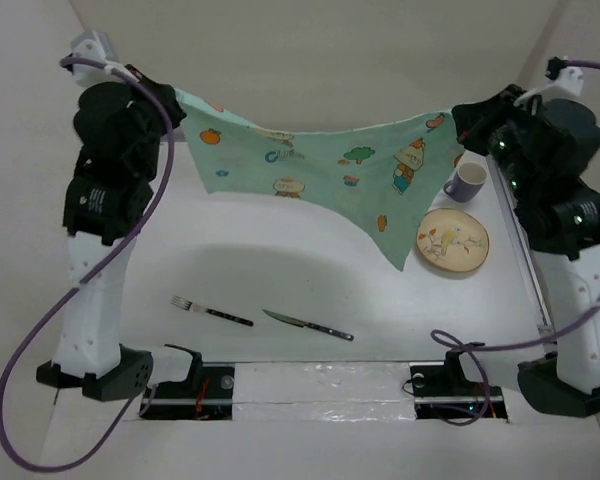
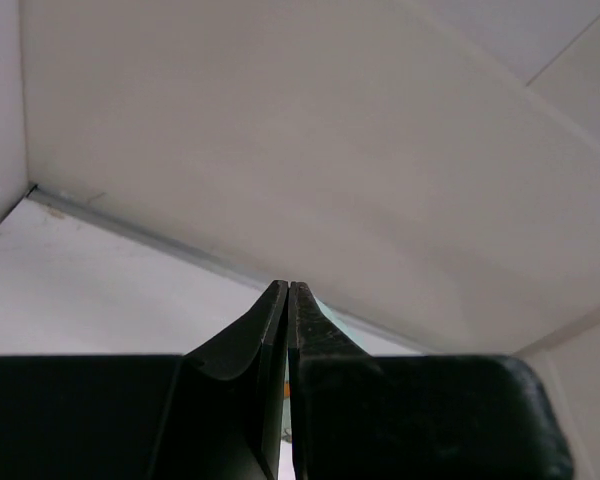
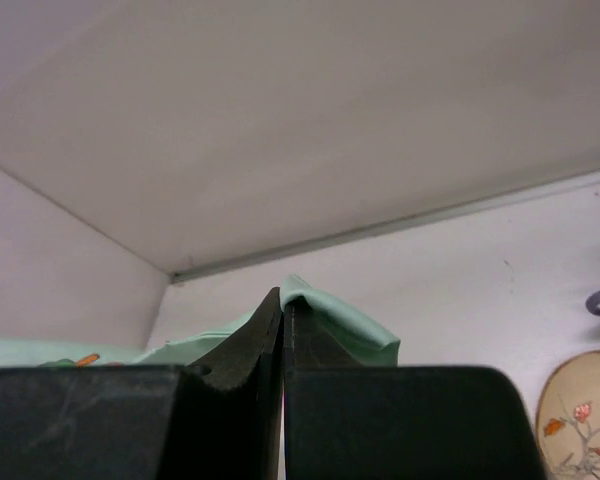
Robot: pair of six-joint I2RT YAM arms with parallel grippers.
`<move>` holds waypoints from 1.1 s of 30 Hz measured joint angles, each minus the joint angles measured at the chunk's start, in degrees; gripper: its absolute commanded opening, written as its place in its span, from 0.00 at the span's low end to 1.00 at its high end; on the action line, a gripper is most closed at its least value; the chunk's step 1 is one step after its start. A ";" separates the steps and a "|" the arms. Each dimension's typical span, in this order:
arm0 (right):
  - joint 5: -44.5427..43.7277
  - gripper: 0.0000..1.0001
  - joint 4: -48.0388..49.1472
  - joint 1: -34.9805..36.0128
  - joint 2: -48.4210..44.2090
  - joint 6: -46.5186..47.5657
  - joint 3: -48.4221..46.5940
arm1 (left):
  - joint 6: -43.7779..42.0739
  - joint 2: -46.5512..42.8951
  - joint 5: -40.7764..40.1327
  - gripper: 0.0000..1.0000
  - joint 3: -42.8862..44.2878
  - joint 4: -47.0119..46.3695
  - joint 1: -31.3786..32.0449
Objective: Set the dinner table for one person
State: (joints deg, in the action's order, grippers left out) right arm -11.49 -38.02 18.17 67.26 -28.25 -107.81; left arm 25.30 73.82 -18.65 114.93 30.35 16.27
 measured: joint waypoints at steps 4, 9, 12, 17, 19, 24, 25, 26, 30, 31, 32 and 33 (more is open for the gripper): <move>3.52 0.00 0.61 -2.99 8.44 0.59 1.75 | -0.50 6.62 0.00 0.00 -2.29 -0.15 0.00; 7.13 0.00 0.63 -4.11 25.55 1.11 -2.67 | 0.02 21.22 6.82 0.00 -0.09 -0.63 -5.46; 8.92 0.00 -1.44 -4.44 34.82 1.40 -12.44 | 2.10 29.29 12.02 0.00 5.14 -0.22 -11.67; 10.67 0.00 -2.14 -5.01 39.01 1.55 -22.21 | 4.17 30.14 15.30 0.00 6.47 -0.92 -16.92; 11.54 0.00 -0.55 -5.09 35.43 1.57 -18.18 | 4.26 26.60 15.98 0.00 2.45 -3.85 -17.00; 14.64 0.00 8.52 -5.07 20.85 1.20 8.24 | 5.27 10.12 20.55 0.00 -24.11 -12.02 -18.10; 15.28 0.00 9.62 -5.07 19.15 0.98 13.20 | 5.35 7.78 20.85 0.00 -28.85 -12.98 -18.58; 16.00 0.00 10.86 -5.03 17.92 0.79 18.43 | 5.44 5.92 21.07 0.00 -33.55 -13.38 -19.04; 18.14 0.00 15.47 -4.92 18.80 -0.20 37.13 | 5.73 4.04 21.35 0.00 -49.35 -15.63 -19.96; 18.51 0.00 15.45 -4.92 20.11 -0.31 40.57 | 5.84 4.28 21.51 0.00 -53.55 -15.67 -19.89; 18.82 0.00 15.30 -4.92 21.59 -0.42 42.84 | 5.90 4.57 21.51 0.00 -56.46 -15.72 -19.87; 19.06 0.00 15.41 -4.92 22.91 -0.46 44.54 | 6.08 4.87 21.51 0.00 -59.12 -15.96 -19.80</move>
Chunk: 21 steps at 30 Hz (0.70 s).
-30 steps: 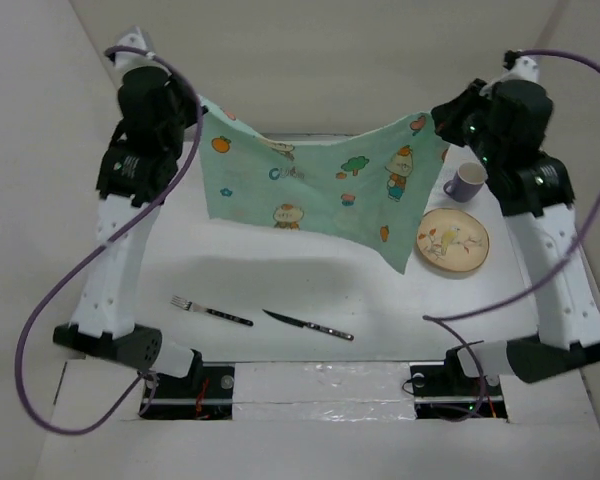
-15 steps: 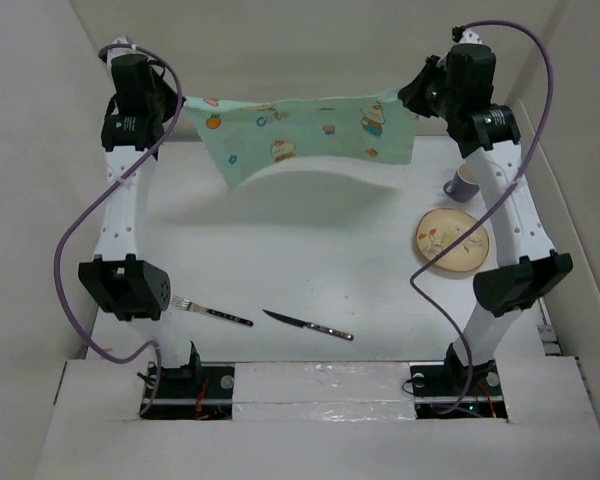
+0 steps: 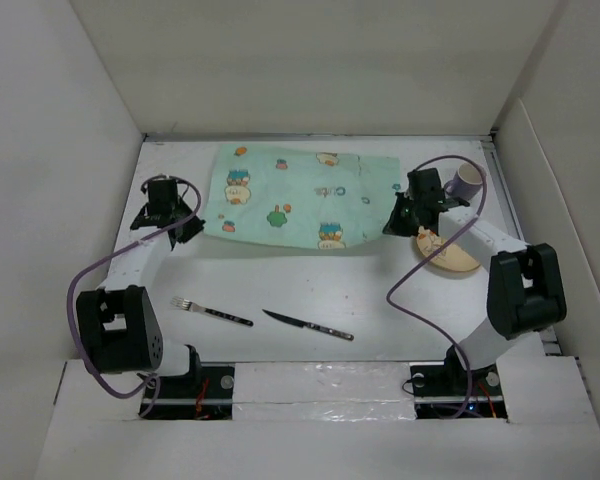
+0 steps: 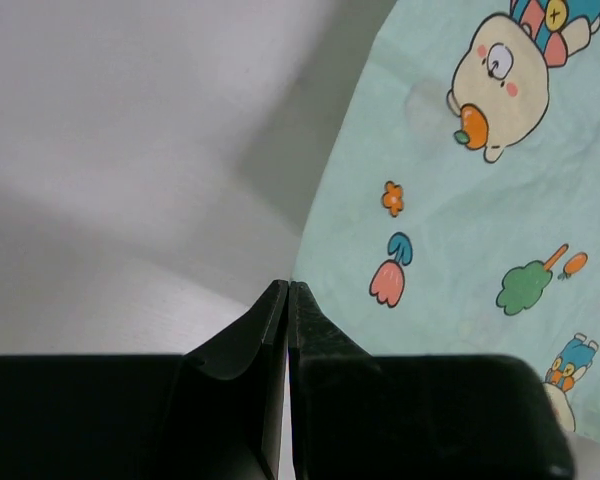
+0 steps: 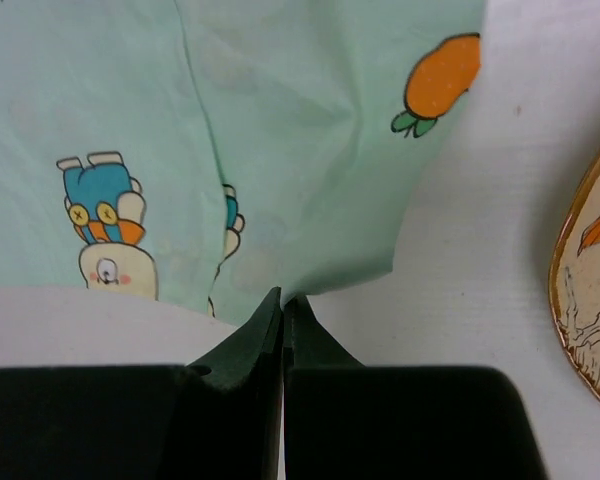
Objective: Set the dinner table for one person
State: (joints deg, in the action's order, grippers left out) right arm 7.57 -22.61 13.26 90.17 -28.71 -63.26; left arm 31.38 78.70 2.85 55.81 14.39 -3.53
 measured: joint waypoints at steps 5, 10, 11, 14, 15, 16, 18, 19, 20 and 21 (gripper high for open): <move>1.05 0.00 0.85 0.17 4.52 0.02 3.65 | 0.50 4.22 -0.09 0.00 -5.99 -0.72 0.07; 1.40 0.00 2.29 0.24 4.24 0.11 7.15 | 0.68 5.49 -0.07 0.00 -8.59 -1.51 0.07; 1.38 0.00 2.27 0.24 3.87 0.15 7.89 | 0.68 5.22 -0.04 0.00 -9.07 -1.66 0.07; 1.33 0.00 2.12 0.22 1.44 0.44 11.10 | 0.66 3.39 -0.15 0.00 -11.41 -1.75 0.04; 1.36 0.00 2.03 0.20 0.24 0.48 12.20 | 0.63 2.19 -0.28 0.00 -12.55 -1.44 0.04; 1.33 0.00 1.86 0.20 -0.68 0.50 12.87 | 0.63 1.01 -0.31 0.00 -13.53 -0.92 0.07; 1.31 0.00 1.66 0.13 -2.27 0.66 14.05 | 0.63 -0.83 -0.28 0.00 -15.10 -0.46 0.07; 1.33 0.00 1.68 -0.07 -2.97 0.68 14.67 | 0.63 -1.36 -0.28 0.00 -15.67 -0.22 0.07; 1.31 0.00 1.64 -0.09 -3.65 0.66 15.34 | 0.61 -1.62 -0.28 0.00 -16.04 0.11 0.04; 1.31 0.00 1.62 -0.13 -4.28 0.66 16.00 | 0.61 -1.68 -0.28 0.00 -16.28 0.42 0.07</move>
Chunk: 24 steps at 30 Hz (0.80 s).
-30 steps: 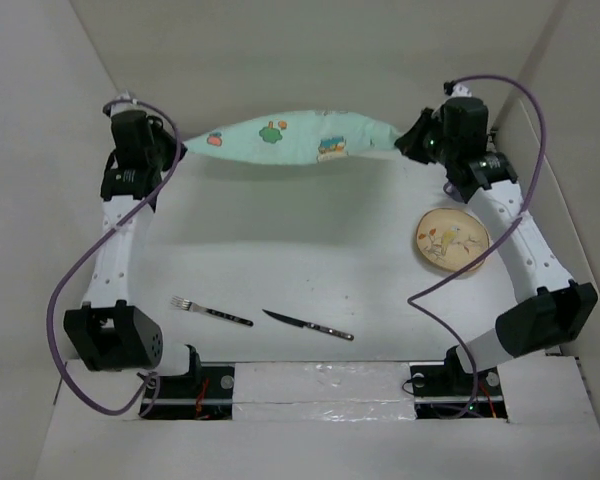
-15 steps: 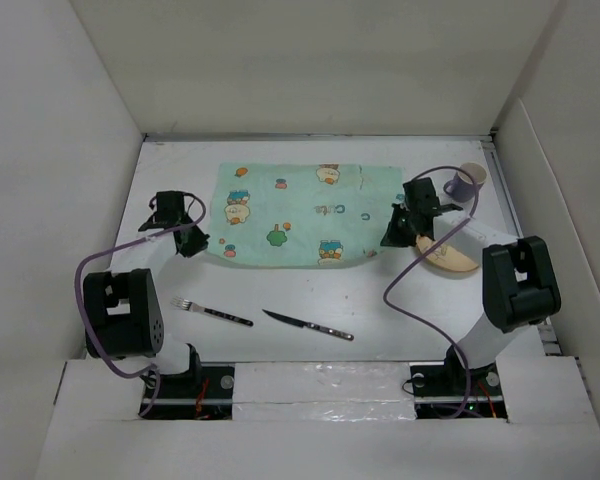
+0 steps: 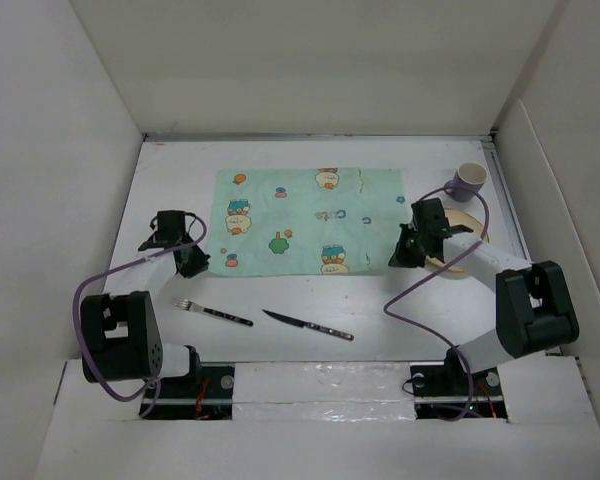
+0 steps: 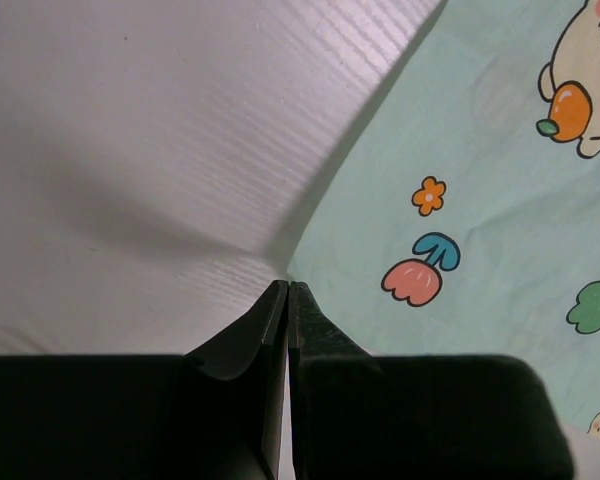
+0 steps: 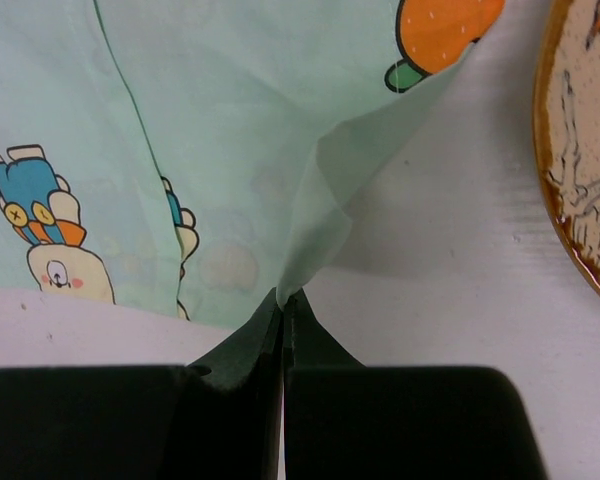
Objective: Set the dinner table for one person
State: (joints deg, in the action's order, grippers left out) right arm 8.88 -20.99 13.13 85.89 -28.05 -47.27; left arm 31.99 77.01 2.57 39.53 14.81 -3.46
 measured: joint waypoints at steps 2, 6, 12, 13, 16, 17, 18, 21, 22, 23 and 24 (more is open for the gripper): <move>0.00 0.00 -0.28 -0.04 -1.22 0.00 1.27 | -0.02 -0.04 -0.02 0.00 -0.31 0.44 0.00; -0.11 0.00 -1.51 -0.04 -3.41 0.00 2.47 | -0.07 -1.95 -0.07 0.00 -0.63 1.88 0.00; -0.33 0.05 -3.04 -0.26 -7.78 -0.17 5.20 | 0.02 -3.65 -0.37 0.00 -0.61 3.72 0.15; -0.35 0.07 -3.32 -0.37 -8.24 -0.24 5.44 | 0.07 -3.67 -0.31 0.00 -0.61 4.31 0.20; -0.59 0.22 -3.85 -0.44 -8.81 -0.31 5.79 | 0.31 -4.26 0.37 0.00 -0.61 6.08 0.35; -0.68 0.32 -4.11 -0.48 -8.92 -0.37 5.79 | 0.46 -4.66 0.48 0.05 -0.61 6.51 0.37; -0.70 0.37 -4.39 -0.48 -9.09 -0.35 5.79 | 0.55 -5.18 0.59 0.10 -0.59 6.88 0.42; -0.72 0.52 -6.05 -0.48 -9.99 -0.11 5.62 | 0.90 -6.29 0.61 0.14 -0.04 8.20 0.39; -0.72 0.55 -7.15 -0.48 -10.43 0.02 5.25 | 0.94 -6.47 0.59 0.14 0.31 8.63 0.39; -0.72 0.59 -8.52 -0.66 -10.95 0.24 4.59 | 0.94 -6.60 0.50 0.17 0.76 9.66 0.39; -0.66 0.59 -9.77 -0.79 -11.69 0.42 3.72 | 0.94 -6.75 0.50 0.17 1.49 9.68 0.42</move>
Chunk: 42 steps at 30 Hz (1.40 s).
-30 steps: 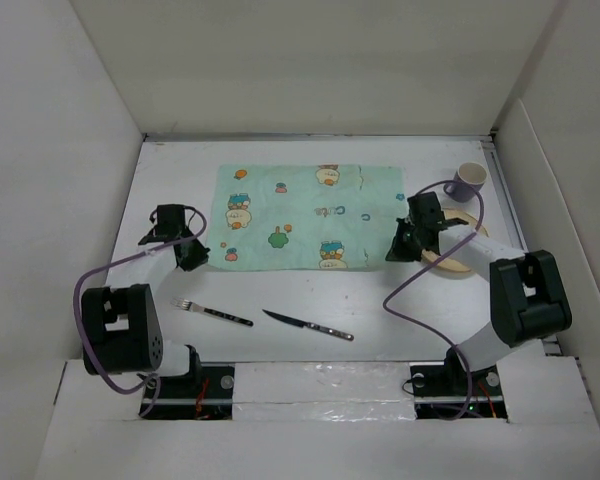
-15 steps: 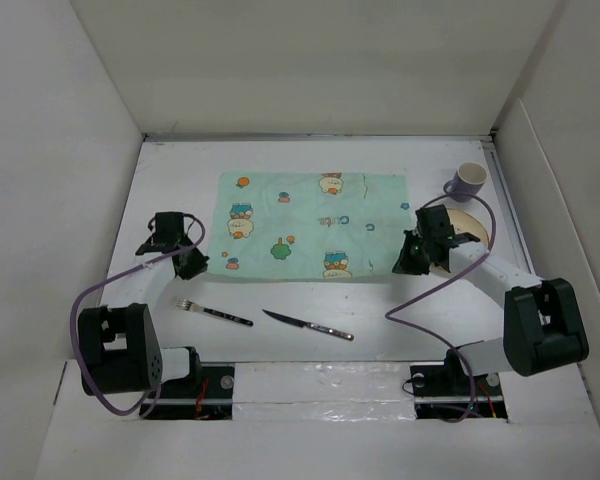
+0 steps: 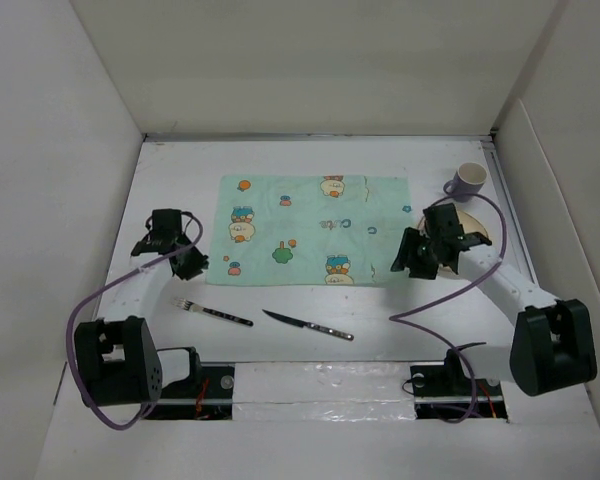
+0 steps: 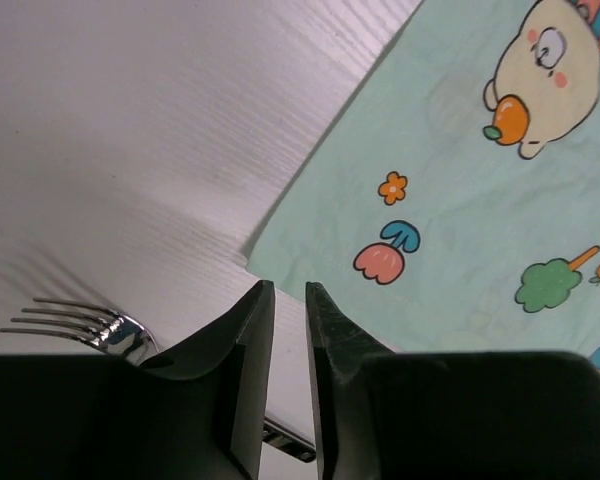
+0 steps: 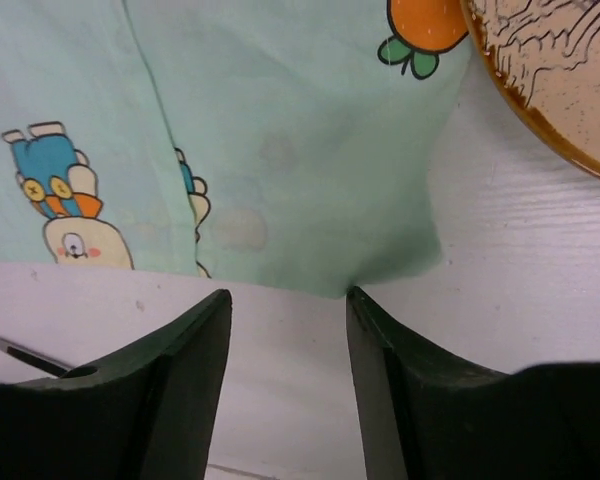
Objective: Set the dinner table for one person
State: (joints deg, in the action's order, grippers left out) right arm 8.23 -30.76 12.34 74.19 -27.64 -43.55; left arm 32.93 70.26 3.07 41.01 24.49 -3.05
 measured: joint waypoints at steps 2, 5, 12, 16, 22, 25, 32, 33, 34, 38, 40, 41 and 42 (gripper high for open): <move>-0.33 0.61 -2.56 -1.22 -2.19 -0.11 -2.12 | -0.11 -1.16 -0.13 0.28 1.46 1.11 -0.02; -0.92 0.62 -2.91 -7.10 -9.16 -1.97 -4.33 | -0.33 -4.35 -0.44 0.31 5.25 2.99 1.01; -2.69 0.65 1.53 -30.77 -19.02 -10.62 -0.50 | -1.97 -5.49 6.97 0.35 12.41 -2.01 4.02; -1.53 0.67 2.93 -40.81 -11.41 -14.73 5.07 | -2.78 -4.55 9.68 0.35 12.87 -3.13 6.12; 3.04 0.68 8.11 -45.68 -0.68 -16.94 6.73 | -3.13 -4.33 13.60 0.35 10.49 -6.82 9.25; 6.05 0.61 11.13 -45.75 4.94 -17.94 6.45 | -3.13 -4.33 14.80 0.35 8.39 -7.26 9.22; 7.87 0.24 19.23 -45.72 8.76 -23.28 7.37 | -3.15 -4.33 15.15 0.34 7.74 -8.26 9.22; 7.93 0.16 19.85 -45.75 9.29 -24.48 7.69 | -3.13 -4.33 15.13 0.34 7.74 -8.41 9.22; 8.87 0.01 20.85 -46.01 9.88 -25.44 7.96 | -3.13 -4.33 15.10 0.34 7.76 -8.48 9.22; 11.76 0.00 24.79 -45.51 8.66 -26.71 7.61 | -3.13 -4.33 14.80 0.34 7.85 -8.41 9.22; 9.88 0.00 22.40 -45.29 5.18 -26.40 7.61 | -3.13 -4.33 14.71 0.34 7.98 -8.39 9.22; 8.52 0.00 20.11 -45.31 2.58 -26.01 7.61 | -3.10 -4.31 14.69 0.34 8.02 -8.41 9.22; 7.04 0.00 17.16 -45.31 -0.76 -25.40 7.52 | -2.97 -4.28 14.71 0.34 8.15 -8.39 9.22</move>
State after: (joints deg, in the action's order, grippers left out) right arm 15.27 -13.61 -32.97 73.43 -53.04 -36.03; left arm 29.95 65.98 17.78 49.17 16.10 6.17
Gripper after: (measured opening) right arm 0.057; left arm 0.341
